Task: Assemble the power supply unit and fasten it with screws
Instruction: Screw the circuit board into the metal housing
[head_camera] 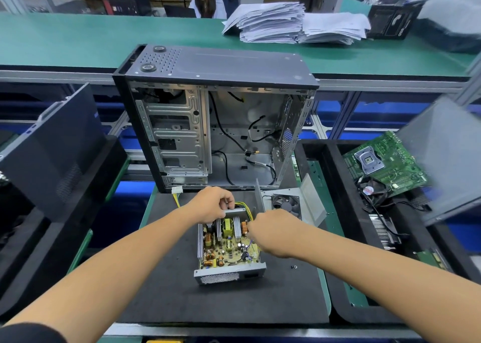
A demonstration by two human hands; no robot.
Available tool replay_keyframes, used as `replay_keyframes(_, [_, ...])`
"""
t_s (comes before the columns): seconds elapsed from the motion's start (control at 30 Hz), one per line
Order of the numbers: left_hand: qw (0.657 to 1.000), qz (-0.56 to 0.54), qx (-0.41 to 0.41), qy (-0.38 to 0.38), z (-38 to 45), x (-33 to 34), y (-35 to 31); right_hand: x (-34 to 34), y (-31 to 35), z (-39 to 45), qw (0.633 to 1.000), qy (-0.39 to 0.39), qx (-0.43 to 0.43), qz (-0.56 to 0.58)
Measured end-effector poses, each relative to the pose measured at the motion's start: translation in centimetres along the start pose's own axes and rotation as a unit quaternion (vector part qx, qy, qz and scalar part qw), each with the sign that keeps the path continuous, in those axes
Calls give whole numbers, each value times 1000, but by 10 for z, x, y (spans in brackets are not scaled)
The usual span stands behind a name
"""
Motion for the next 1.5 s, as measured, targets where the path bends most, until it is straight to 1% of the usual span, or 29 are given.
replay_keyframes(0.13, [1000,3,3,2,-1,0,-1,2,-4,-5,996,53,-10,74])
replay_keyframes(0.17, [1000,3,3,2,-1,0,-1,0,-4,-5,996,52,-9,69])
replay_keyframes(0.3, [1000,2,2,-1,-1,0,0,-4,-4,1,999,6,18,34])
replay_keyframes(0.4, [1000,5,-2,-1,0,0,1,0,-1,1,1000,3,14,20])
replay_keyframes(0.53, [1000,8,-3,-2,0,1,1,3,-2,0,996,40,-12,75])
replay_keyframes(0.6, [1000,12,-2,-4,0,1,1,1,-4,4,993,33,-10,115])
replay_keyframes(0.67, [1000,14,-1,-7,0,0,0,-1,-9,9,979,13,10,205])
replay_keyframes(0.73, [1000,14,0,-6,0,0,-1,0,-13,10,956,5,22,293])
replay_keyframes(0.83, [1000,16,0,-4,0,0,-1,-1,-17,12,941,-10,21,339])
replay_keyframes(0.93, [1000,17,0,-1,0,0,-1,-8,-35,17,938,-36,57,340])
replay_keyframes(1.0, [1000,14,-2,7,1,-1,-2,-11,-51,20,934,-34,88,344])
replay_keyframes(1.07, [1000,5,-4,22,1,-2,-3,-1,-61,21,942,8,107,318])
replay_keyframes(1.17, [999,3,15,44,1,-4,-9,31,-66,16,960,95,126,232])
replay_keyframes(1.3, [998,-8,44,32,-1,-10,-17,78,-67,3,961,191,154,128])
replay_keyframes(1.4, [998,2,53,28,0,-10,-20,104,-67,0,959,205,171,100])
replay_keyframes(1.5, [998,4,52,26,0,-10,-20,118,-67,-2,961,190,182,86])
Point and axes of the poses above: each hand's wrist, its own z-axis towards the middle knuckle, its own x-axis out of the palm, y = z × x, the point moved 8 cm from there along z, towards the middle knuckle, and after that the axes turned 8 degrees about x, right-handed, at the moved point
